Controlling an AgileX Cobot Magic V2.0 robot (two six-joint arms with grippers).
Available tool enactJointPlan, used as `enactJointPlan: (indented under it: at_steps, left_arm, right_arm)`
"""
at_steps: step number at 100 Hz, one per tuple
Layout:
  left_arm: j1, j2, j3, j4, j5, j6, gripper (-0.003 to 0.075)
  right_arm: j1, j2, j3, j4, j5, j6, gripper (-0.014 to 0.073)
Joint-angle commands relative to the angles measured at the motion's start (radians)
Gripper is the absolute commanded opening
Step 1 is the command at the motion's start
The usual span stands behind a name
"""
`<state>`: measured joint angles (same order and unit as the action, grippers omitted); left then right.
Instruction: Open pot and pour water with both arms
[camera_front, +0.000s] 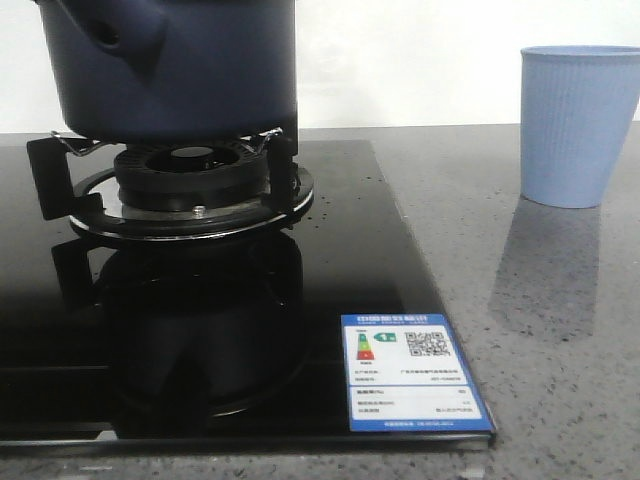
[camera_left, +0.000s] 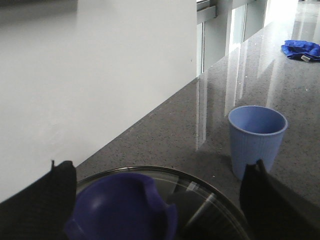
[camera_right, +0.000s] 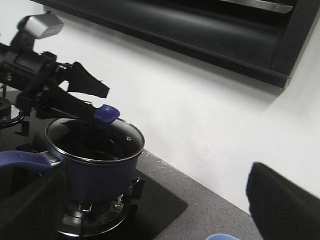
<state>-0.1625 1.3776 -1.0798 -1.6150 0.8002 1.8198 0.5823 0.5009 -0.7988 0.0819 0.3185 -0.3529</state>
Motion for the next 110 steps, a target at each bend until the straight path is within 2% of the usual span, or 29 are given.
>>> enactJointPlan:
  at_steps: [1, 27, 46, 55, 62, 79, 86, 100, 110]
  left_arm:
    - [-0.005, 0.012, -0.066, -0.072, 0.016, 0.004, 0.0604]
    - [-0.005, 0.082, -0.087, -0.041, 0.099, 0.004, 0.0604]
    - [-0.005, 0.083, -0.087, -0.029, 0.049, 0.004, 0.0604]
    - [-0.005, 0.098, -0.087, -0.029, 0.068, 0.004, 0.0592]
    - [-0.005, 0.112, -0.087, -0.026, 0.096, 0.004, 0.0549]
    - [-0.005, 0.117, -0.087, -0.035, 0.132, 0.004, 0.0357]
    - [-0.005, 0.117, -0.095, -0.036, 0.132, 0.004, 0.0300]
    - [-0.005, 0.104, -0.128, -0.038, 0.158, 0.004, 0.0273]
    - [-0.005, 0.076, -0.159, -0.048, 0.158, 0.004, 0.0273]
  right_arm:
    - [0.004, 0.011, -0.033, 0.006, -0.080, 0.003, 0.0657]
    - [0.004, 0.011, -0.033, 0.006, -0.066, 0.003, 0.0657]
    - [0.004, 0.011, -0.033, 0.006, -0.066, 0.003, 0.0657]
    - [0.004, 0.011, -0.033, 0.006, -0.066, 0.003, 0.0657]
    - [0.004, 0.011, -0.033, 0.006, -0.066, 0.003, 0.0657]
    - [0.004, 0.011, -0.033, 0.006, -0.064, 0.003, 0.0657]
    - [0.002, 0.011, -0.032, 0.006, -0.064, 0.005, 0.0657]
    - [-0.050, 0.011, -0.005, -0.027, -0.066, 0.005, 0.0657]
    - [-0.146, 0.011, 0.045, -0.030, -0.091, 0.023, 0.0655]
